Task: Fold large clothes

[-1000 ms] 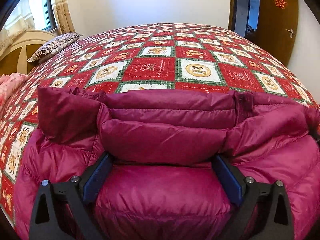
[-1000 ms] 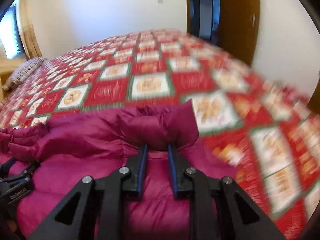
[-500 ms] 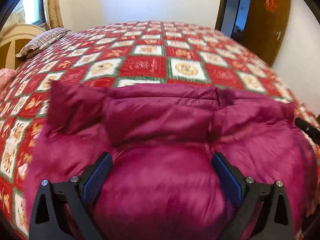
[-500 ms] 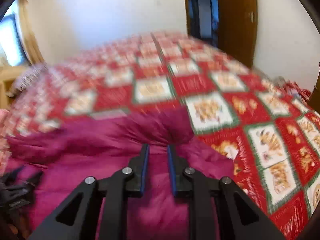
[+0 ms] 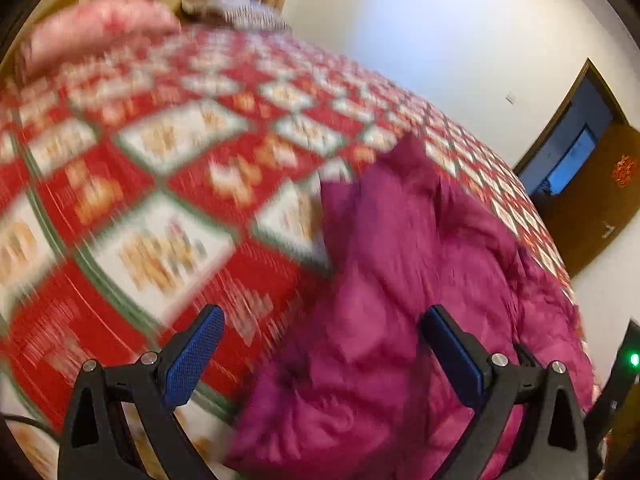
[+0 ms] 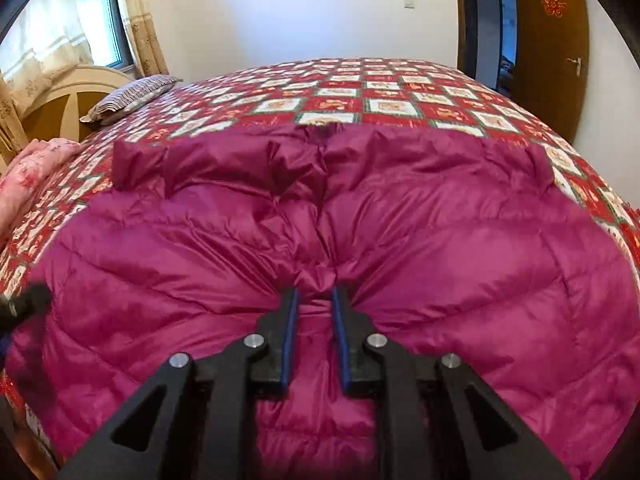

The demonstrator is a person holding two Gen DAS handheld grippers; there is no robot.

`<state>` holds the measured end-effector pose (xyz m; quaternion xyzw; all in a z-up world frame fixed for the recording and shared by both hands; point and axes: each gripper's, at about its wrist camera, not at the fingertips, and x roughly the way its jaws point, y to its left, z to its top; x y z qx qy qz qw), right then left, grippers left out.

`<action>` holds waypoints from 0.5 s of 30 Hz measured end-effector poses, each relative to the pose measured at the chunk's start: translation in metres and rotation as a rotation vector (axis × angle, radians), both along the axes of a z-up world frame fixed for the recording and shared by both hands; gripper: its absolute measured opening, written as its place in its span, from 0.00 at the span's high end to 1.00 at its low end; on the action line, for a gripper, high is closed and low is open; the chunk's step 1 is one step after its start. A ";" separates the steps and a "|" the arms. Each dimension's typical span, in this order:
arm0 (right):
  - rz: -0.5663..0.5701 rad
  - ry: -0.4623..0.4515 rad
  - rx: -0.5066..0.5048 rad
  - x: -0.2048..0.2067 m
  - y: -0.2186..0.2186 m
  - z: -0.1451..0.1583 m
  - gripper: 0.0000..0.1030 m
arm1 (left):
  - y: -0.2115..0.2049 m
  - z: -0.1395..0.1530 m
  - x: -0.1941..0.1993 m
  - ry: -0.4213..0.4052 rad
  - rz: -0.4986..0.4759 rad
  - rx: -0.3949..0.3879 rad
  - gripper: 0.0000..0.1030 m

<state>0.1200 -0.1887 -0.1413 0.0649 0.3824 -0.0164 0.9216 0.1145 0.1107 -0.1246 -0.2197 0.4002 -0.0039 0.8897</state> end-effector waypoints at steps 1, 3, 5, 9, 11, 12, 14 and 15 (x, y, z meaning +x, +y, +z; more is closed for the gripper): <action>-0.002 0.005 0.018 0.002 -0.003 -0.001 0.81 | -0.007 -0.008 0.001 0.003 -0.019 -0.011 0.03; -0.001 0.004 0.045 0.003 -0.007 -0.003 0.82 | -0.025 -0.007 -0.002 -0.033 -0.019 0.073 0.03; -0.002 0.005 0.040 0.005 -0.007 -0.004 0.82 | -0.043 -0.006 0.005 -0.035 -0.093 0.083 0.03; -0.003 0.004 0.027 0.005 -0.003 -0.003 0.82 | -0.044 -0.006 0.010 -0.074 -0.139 -0.055 0.03; -0.001 0.001 0.056 0.003 -0.005 -0.002 0.82 | -0.040 -0.006 0.006 -0.112 -0.154 -0.164 0.18; -0.001 0.001 0.069 0.002 -0.007 -0.002 0.82 | -0.040 -0.005 0.004 -0.136 -0.172 -0.226 0.31; -0.001 0.002 0.100 0.002 -0.011 -0.003 0.82 | -0.048 0.000 0.007 -0.156 -0.195 -0.234 0.56; 0.001 0.004 0.106 0.002 -0.011 -0.003 0.82 | -0.051 0.005 0.008 -0.166 -0.208 -0.224 0.58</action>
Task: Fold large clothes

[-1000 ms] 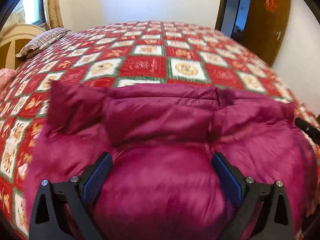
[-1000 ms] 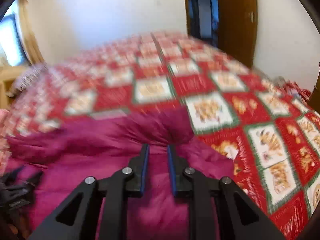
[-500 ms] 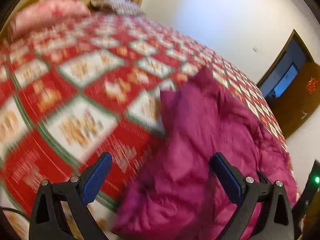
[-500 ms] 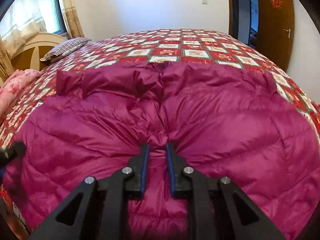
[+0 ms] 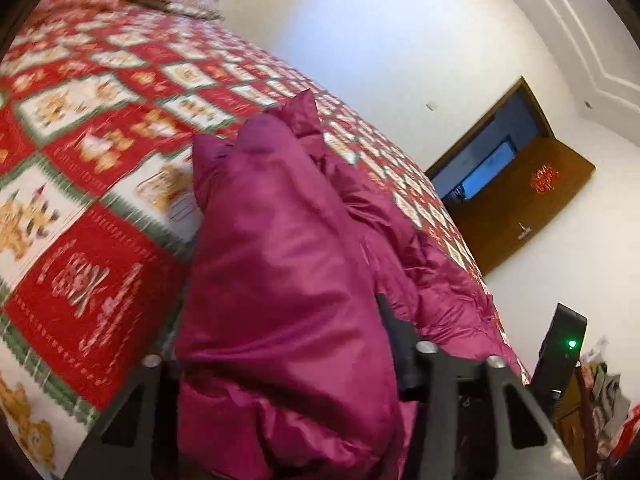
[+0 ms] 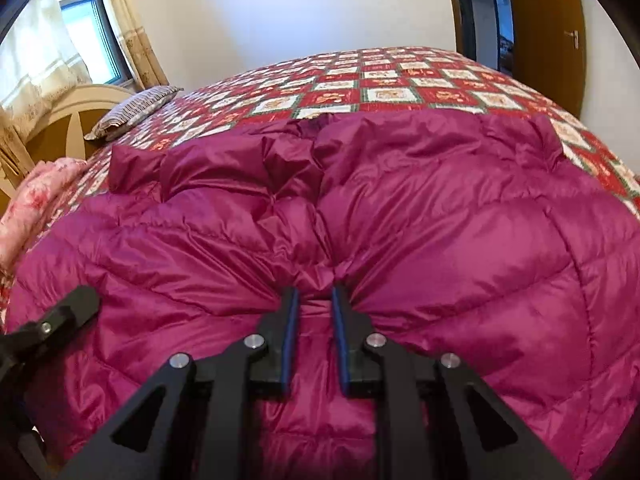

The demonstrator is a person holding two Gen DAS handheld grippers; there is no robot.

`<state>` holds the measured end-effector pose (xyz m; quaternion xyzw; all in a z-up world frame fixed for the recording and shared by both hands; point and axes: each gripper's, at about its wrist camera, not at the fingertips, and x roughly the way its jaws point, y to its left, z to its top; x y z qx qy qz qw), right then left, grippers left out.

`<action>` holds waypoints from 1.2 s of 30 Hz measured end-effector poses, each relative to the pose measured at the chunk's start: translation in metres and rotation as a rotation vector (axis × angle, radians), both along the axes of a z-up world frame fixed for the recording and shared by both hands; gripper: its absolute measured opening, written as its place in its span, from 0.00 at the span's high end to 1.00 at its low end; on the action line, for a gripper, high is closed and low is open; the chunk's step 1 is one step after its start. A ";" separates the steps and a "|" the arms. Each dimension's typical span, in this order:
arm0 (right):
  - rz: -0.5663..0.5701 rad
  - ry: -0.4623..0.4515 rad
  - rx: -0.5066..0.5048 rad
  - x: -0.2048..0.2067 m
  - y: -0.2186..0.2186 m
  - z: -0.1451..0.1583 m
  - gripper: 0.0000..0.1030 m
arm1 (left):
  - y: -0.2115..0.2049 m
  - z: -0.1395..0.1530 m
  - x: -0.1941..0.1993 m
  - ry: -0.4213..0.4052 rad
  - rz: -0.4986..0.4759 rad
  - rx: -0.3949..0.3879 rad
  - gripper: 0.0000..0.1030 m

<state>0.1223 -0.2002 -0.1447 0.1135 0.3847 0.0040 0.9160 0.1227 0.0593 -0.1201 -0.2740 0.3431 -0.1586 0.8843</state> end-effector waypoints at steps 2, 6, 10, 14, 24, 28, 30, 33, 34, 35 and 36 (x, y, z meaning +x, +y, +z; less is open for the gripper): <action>0.001 0.008 0.020 0.001 -0.001 0.000 0.82 | -0.010 0.011 0.005 -0.027 -0.038 0.026 0.70; -0.040 0.047 0.198 -0.004 -0.012 -0.001 0.81 | -0.024 0.049 0.003 -0.123 -0.141 0.053 0.75; 0.007 0.102 0.442 -0.009 0.002 -0.005 0.81 | -0.039 0.085 -0.014 -0.214 -0.262 0.130 0.75; 0.118 0.145 0.631 -0.010 0.035 -0.015 0.85 | -0.056 0.103 -0.030 -0.277 -0.349 0.331 0.75; 0.029 -0.017 0.499 -0.079 -0.050 0.041 0.84 | -0.108 0.077 -0.055 -0.343 -0.486 0.607 0.74; -0.064 -0.006 0.427 -0.099 -0.098 0.056 0.79 | -0.156 0.045 -0.065 -0.334 -0.573 0.707 0.74; -0.093 -0.004 0.389 -0.104 -0.111 0.061 0.75 | -0.172 0.031 -0.069 -0.337 -0.601 0.745 0.74; -0.090 0.006 0.355 -0.102 -0.119 0.066 0.71 | -0.192 0.014 -0.075 -0.359 -0.631 0.813 0.74; -0.080 0.006 0.356 -0.101 -0.121 0.069 0.69 | -0.195 0.011 -0.077 -0.366 -0.636 0.828 0.74; -0.071 -0.001 0.365 -0.101 -0.122 0.073 0.61 | -0.199 0.006 -0.078 -0.376 -0.641 0.846 0.74; -0.054 -0.017 0.380 -0.097 -0.121 0.078 0.43 | -0.202 0.003 -0.078 -0.383 -0.644 0.857 0.74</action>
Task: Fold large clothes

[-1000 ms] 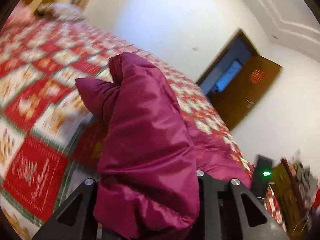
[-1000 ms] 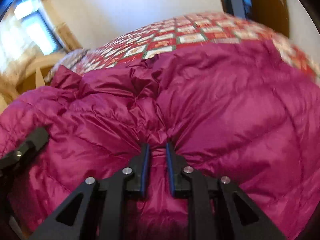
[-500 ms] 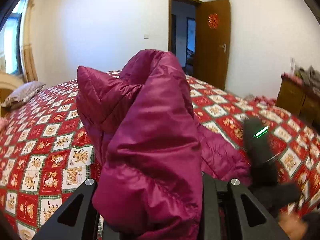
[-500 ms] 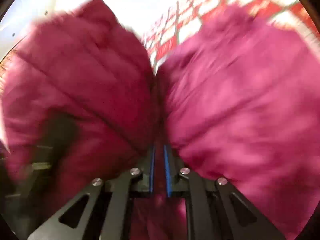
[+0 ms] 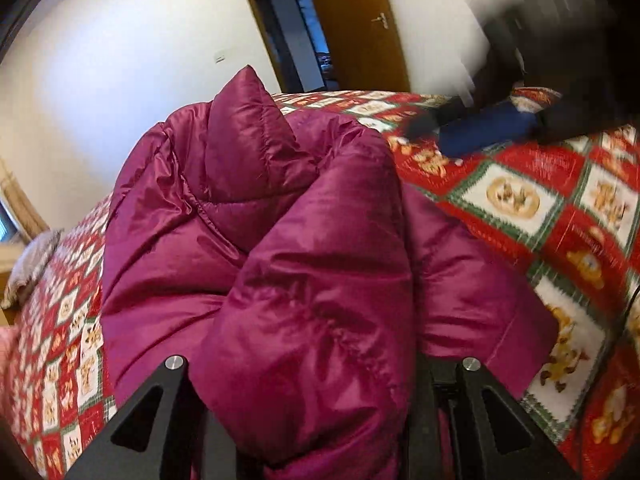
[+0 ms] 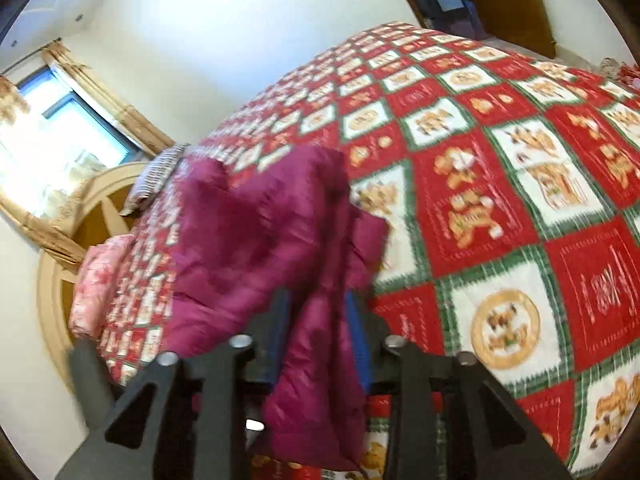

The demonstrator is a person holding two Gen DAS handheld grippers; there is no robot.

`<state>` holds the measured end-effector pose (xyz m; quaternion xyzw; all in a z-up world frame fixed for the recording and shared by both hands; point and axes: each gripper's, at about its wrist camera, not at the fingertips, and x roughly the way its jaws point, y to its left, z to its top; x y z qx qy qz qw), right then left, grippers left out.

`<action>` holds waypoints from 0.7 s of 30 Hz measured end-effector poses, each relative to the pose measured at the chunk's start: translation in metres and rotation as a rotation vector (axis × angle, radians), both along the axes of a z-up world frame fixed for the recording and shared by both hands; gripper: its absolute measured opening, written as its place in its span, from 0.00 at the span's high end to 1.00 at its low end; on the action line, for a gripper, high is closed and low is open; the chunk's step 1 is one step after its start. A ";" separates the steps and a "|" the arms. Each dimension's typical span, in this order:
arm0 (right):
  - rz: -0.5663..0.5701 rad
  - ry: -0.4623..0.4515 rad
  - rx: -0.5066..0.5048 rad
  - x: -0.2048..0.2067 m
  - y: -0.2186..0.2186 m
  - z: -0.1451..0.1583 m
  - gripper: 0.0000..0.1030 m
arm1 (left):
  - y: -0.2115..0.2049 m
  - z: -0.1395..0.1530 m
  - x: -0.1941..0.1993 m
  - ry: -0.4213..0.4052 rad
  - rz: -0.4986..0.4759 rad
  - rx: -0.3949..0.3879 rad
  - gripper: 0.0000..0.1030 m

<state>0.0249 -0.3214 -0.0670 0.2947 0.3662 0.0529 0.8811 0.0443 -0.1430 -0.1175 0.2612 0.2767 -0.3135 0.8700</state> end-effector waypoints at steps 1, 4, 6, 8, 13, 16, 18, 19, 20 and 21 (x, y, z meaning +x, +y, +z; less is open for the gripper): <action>0.010 -0.014 0.006 0.013 0.007 0.002 0.31 | -0.004 -0.003 -0.002 -0.012 -0.008 0.008 0.74; 0.098 -0.050 -0.009 0.037 0.014 0.005 0.16 | -0.007 -0.008 -0.002 -0.034 -0.020 0.029 0.74; 0.154 -0.014 -0.106 0.059 0.032 0.004 0.45 | -0.008 -0.005 0.002 -0.032 -0.024 0.031 0.74; 0.193 0.033 -0.169 0.078 0.044 -0.003 0.69 | -0.004 -0.003 0.004 -0.021 -0.035 0.016 0.73; 0.239 0.152 -0.291 0.096 0.050 -0.034 0.85 | 0.013 0.006 -0.007 -0.039 -0.062 0.018 0.64; 0.206 0.188 -0.265 0.088 0.037 -0.048 0.89 | 0.021 0.014 -0.019 -0.062 -0.090 0.064 0.59; 0.200 0.196 -0.245 0.086 0.035 -0.057 0.89 | 0.030 0.018 -0.032 -0.086 -0.123 0.100 0.58; 0.204 0.194 -0.246 0.084 0.036 -0.058 0.89 | 0.035 0.018 -0.042 -0.113 -0.148 0.129 0.58; 0.205 0.190 -0.251 0.083 0.038 -0.059 0.89 | 0.040 0.017 -0.053 -0.146 -0.163 0.165 0.54; 0.199 0.187 -0.263 0.082 0.039 -0.060 0.89 | 0.046 0.016 -0.063 -0.177 -0.174 0.182 0.51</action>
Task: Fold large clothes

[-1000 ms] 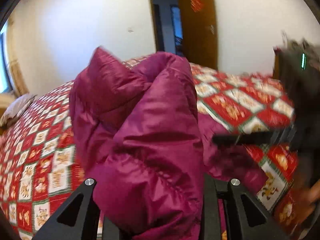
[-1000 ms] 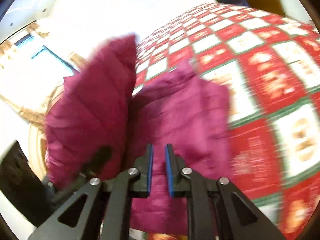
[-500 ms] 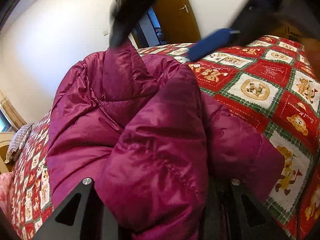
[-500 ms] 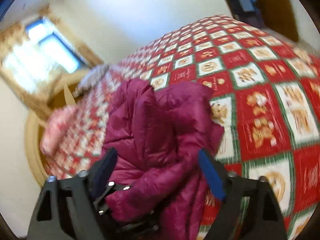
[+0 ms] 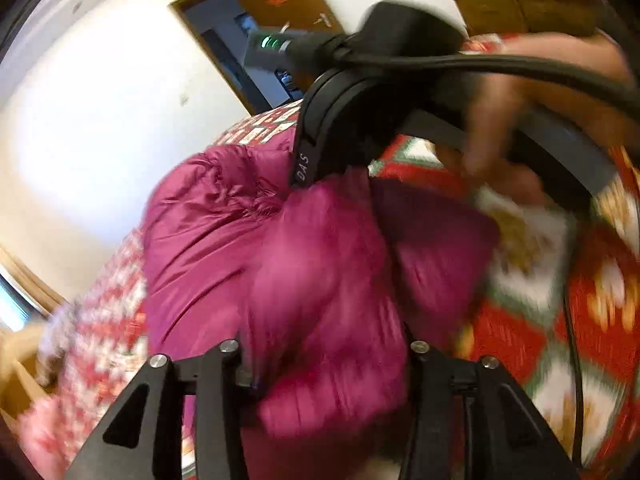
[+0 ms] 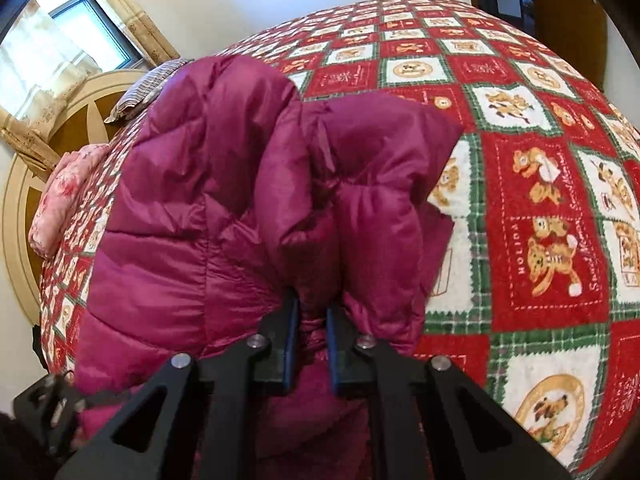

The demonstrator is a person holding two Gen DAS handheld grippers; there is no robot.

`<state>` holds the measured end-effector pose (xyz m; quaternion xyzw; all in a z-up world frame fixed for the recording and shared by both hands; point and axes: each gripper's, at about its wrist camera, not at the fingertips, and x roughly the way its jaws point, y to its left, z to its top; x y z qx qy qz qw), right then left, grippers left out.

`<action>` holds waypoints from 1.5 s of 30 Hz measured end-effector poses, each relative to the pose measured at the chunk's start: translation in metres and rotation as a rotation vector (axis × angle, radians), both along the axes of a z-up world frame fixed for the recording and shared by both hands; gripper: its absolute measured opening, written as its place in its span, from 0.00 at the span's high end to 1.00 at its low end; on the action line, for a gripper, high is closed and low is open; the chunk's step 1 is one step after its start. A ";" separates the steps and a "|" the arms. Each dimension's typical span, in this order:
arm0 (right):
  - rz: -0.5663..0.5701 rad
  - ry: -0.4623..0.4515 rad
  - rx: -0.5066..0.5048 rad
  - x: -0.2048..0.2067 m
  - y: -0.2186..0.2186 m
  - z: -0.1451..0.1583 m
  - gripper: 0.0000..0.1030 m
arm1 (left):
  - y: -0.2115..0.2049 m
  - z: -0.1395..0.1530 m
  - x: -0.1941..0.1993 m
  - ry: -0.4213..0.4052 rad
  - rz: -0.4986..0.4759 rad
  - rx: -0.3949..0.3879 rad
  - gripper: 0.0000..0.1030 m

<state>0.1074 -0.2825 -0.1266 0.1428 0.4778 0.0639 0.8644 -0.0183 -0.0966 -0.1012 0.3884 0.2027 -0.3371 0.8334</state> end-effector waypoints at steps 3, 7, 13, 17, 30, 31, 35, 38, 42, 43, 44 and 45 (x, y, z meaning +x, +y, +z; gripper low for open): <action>-0.012 -0.014 0.027 -0.003 -0.003 -0.001 0.89 | 0.033 0.006 -0.033 -0.061 -0.063 -0.002 0.34; -0.026 -0.044 0.071 -0.012 -0.006 -0.003 0.89 | 0.078 0.034 -0.018 0.182 -0.019 -0.190 0.32; -0.050 -0.075 0.040 -0.035 -0.002 0.008 0.88 | 0.107 0.088 0.120 0.502 0.340 -0.592 0.26; -0.061 -0.067 -0.022 -0.042 0.005 0.044 0.87 | 0.063 0.067 0.187 0.669 0.477 -0.623 0.26; -0.328 -0.121 0.270 0.039 -0.006 0.072 0.79 | 0.000 0.015 0.163 0.459 0.581 -0.459 0.24; -0.346 -0.090 0.265 0.043 -0.008 0.058 0.79 | 0.003 0.012 0.163 0.459 0.581 -0.465 0.24; -0.401 -0.042 0.244 0.041 -0.021 0.000 1.00 | 0.006 0.008 0.167 0.464 0.575 -0.466 0.24; -0.340 -0.094 0.142 0.037 -0.012 -0.006 1.00 | -0.001 0.006 0.173 0.454 0.583 -0.427 0.24; -0.261 -0.150 -0.079 0.035 0.010 -0.009 1.00 | -0.007 0.013 0.175 0.443 0.578 -0.376 0.24; -0.264 -0.155 -0.080 0.033 0.009 -0.010 1.00 | -0.006 0.017 0.176 0.431 0.575 -0.377 0.24; -0.266 -0.158 -0.073 0.033 0.007 -0.012 1.00 | -0.006 0.021 0.178 0.417 0.583 -0.376 0.24; -0.266 -0.160 -0.062 0.033 0.005 -0.014 1.00 | -0.005 0.023 0.181 0.405 0.597 -0.377 0.24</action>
